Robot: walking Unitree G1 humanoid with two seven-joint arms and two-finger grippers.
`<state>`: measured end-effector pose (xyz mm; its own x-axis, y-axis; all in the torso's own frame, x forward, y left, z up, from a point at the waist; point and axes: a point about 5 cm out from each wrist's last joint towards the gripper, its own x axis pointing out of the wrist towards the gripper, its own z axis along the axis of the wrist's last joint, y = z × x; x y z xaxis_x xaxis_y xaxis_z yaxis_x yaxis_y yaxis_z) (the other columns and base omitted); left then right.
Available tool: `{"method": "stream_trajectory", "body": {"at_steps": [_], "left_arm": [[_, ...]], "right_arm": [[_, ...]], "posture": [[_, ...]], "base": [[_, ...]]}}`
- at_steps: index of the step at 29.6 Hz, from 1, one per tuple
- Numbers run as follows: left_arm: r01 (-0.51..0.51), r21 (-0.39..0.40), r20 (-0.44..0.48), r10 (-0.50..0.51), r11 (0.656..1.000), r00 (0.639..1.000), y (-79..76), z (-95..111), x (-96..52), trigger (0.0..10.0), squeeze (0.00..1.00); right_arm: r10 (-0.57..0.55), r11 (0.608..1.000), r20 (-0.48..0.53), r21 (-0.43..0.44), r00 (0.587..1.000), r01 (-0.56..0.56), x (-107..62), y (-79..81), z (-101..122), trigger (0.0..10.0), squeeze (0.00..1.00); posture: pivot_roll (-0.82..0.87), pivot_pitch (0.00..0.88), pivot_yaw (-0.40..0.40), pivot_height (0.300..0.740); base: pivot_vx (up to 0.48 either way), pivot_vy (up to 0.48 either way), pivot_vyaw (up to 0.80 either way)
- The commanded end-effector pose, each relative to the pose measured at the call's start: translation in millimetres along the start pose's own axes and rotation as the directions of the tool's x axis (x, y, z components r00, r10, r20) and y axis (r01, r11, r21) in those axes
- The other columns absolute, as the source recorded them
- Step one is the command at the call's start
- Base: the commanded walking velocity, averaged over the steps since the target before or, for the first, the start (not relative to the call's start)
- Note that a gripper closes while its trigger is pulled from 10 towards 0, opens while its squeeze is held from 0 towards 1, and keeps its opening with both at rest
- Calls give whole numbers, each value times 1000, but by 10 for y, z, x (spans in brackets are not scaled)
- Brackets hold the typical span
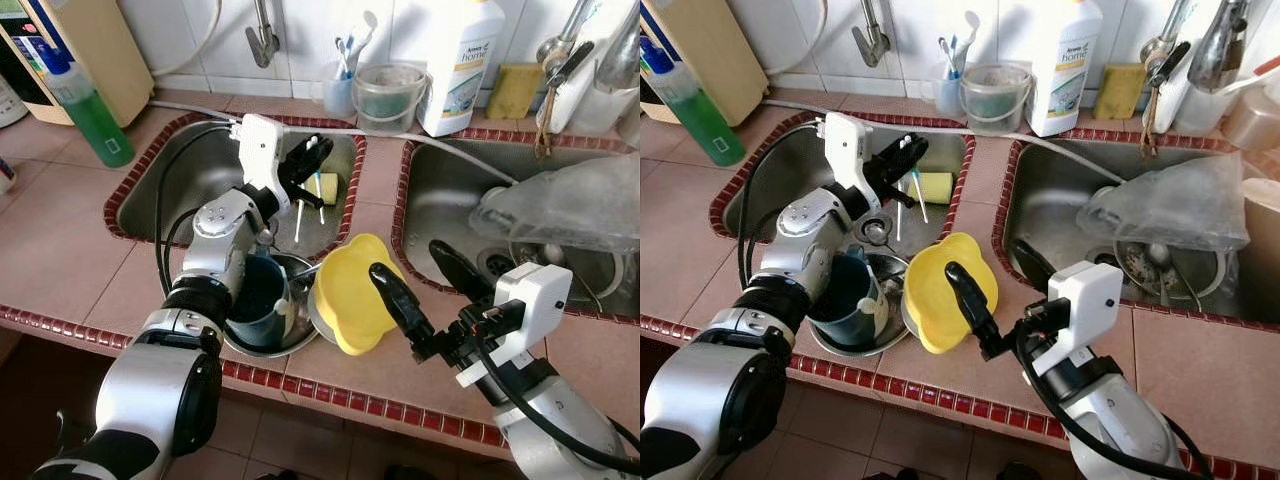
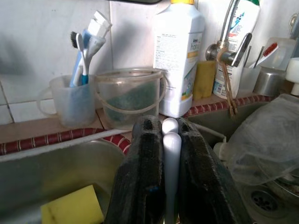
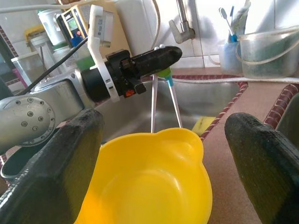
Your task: Kitchen organization
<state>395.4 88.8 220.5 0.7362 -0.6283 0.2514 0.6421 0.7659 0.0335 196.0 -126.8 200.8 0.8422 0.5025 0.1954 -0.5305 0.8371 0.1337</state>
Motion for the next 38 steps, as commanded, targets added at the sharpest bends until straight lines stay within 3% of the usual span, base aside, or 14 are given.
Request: {"method": "stream_trajectory", "body": {"at_steps": [1, 18, 19, 38], "left_arm": [[-1, 1, -4, 1, 1000, 1000, 45, 23, -11, 10000, 0], [-9, -19, -10, 9, 1000, 1000, 108, 30, -33, 10000, 0], [-12, -23, -7, 12, 1000, 1000, 113, 33, -34, 10000, 1000], [9, -47, 11, -8, 999, 1000, 122, 65, -33, 10000, 1000]], "right_arm": [[13, 1000, 19, 0, 1000, -13, -4, 37, 52, 10000, 0], [7, 1000, 55, -7, 998, -7, 25, -37, 152, 10000, 0], [8, 1000, 53, -7, 999, -8, 25, -37, 153, 10000, 0], [16, 1000, 45, -6, 999, -16, 45, -51, 133, 10000, 0]], "posture": [[-301, 188, 129, 740], [-293, 180, 125, 740], [-294, 181, 125, 740], [-284, 173, 119, 740]], "base": [[0, 0, 0], [0, 0, 0], [0, 0, 0], [0, 0, 0]]}}
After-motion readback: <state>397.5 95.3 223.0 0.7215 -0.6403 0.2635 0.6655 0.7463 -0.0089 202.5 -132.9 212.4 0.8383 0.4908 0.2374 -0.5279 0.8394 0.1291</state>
